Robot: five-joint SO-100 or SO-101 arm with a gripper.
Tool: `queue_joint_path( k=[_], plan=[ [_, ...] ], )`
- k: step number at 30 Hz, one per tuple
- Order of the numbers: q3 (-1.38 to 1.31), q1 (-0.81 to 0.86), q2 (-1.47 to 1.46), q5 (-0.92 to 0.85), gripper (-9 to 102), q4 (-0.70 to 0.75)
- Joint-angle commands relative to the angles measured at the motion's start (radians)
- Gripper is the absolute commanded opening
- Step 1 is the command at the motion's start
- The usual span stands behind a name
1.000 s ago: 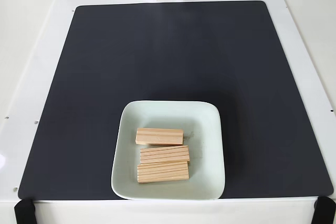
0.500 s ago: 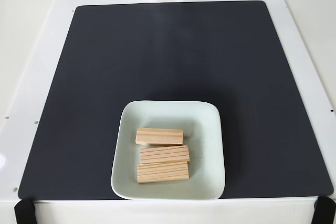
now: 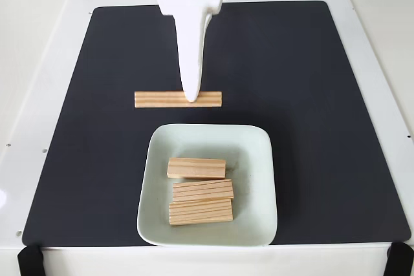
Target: Pick up the wooden block and place them on the plate.
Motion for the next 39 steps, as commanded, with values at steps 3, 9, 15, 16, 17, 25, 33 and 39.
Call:
queue_joint_path(
  k=[3,9,15,16,17,25,33,39],
  plan=[
    [-0.262,-0.008,-0.169,-0.012,12,0.114],
    [-0.477,-0.008,-0.356,-0.011,12,0.192],
    [-0.548,-0.009,-0.43,-0.011,12,0.216],
    [-0.546,-0.011,-0.433,-0.011,12,0.216],
    [-0.54,-0.017,-0.434,-0.011,12,0.216],
    [-0.532,-0.025,-0.436,-0.009,12,0.218],
    [-0.531,-0.025,-0.436,-0.008,12,0.265],
    [-0.531,-0.025,-0.436,-0.008,12,0.31]
  ],
)
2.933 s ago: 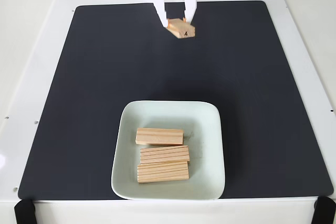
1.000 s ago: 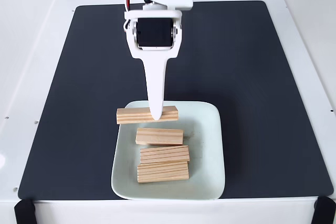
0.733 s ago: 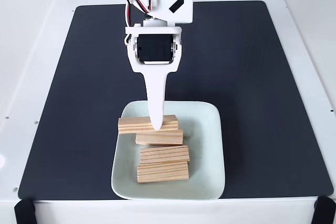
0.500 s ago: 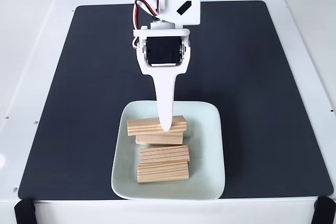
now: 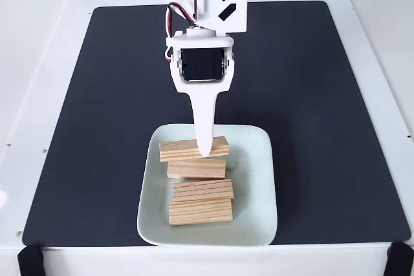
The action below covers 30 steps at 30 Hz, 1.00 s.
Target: Pick up the wooden block and place them on the plate.
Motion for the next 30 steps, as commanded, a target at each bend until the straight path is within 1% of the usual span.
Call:
queue_joint_path(
  k=[1,5,9,16,17,18,19,21,23,25,26,27,30],
  plan=[
    [-0.037,0.003,0.014,-0.005,12,0.006],
    [-0.037,0.005,0.014,0.0,12,0.006],
    [-0.04,0.014,0.017,0.064,13,0.003],
    [-0.04,0.015,0.023,0.057,13,0.006],
    [-0.04,0.015,0.025,0.055,14,0.006],
    [-0.038,0.011,0.026,0.037,18,0.009],
    [-0.037,0.005,0.028,-0.005,25,0.011],
    [-0.037,0.003,0.029,-0.037,44,0.031],
    [-0.037,0.009,0.029,-0.031,65,0.035],
    [-0.037,0.009,0.029,-0.046,80,0.035],
    [-0.037,0.008,0.031,-0.066,84,0.037],
    [-0.037,0.006,0.031,-0.084,86,0.037],
    [-0.037,0.006,0.031,-0.092,83,0.037]
  ],
)
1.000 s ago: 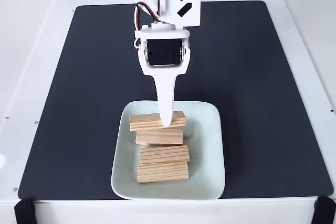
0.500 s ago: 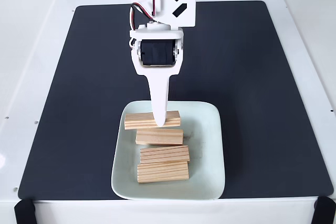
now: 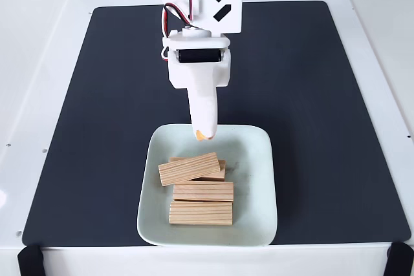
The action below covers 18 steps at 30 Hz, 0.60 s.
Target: Pick up the wooden block and place them on the plate.
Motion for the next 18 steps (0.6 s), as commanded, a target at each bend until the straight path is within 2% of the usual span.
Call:
queue_joint_path(
  k=[1,9,11,13,18],
  plan=[
    [-0.037,-0.006,0.031,-0.017,82,0.005],
    [-0.038,-0.008,0.032,-0.015,80,0.003],
    [-0.04,-0.008,0.032,-0.015,75,0.003],
    [-0.044,-0.008,0.032,-0.015,59,0.002],
    [-0.054,-0.008,0.034,-0.014,-1,-0.005]
  ],
)
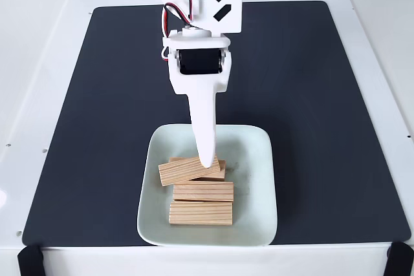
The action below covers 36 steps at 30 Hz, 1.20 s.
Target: Pick up the wooden block and place them on the plate.
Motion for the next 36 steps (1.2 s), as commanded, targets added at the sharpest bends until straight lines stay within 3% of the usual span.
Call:
queue_joint_path(
  k=[1,4,9,17,30,36],
  plan=[
    [-0.054,-0.008,0.034,-0.008,-1,-0.006],
    [-0.054,-0.009,0.034,-0.008,8,-0.009],
    [-0.052,-0.009,0.034,-0.008,0,-0.011],
    [0.083,-0.011,0.133,-0.008,-1,-0.051],
    [1.147,-0.089,1.155,-0.023,0,-0.518],
    [1.715,-0.092,1.644,-0.012,0,-1.031]
  ],
)
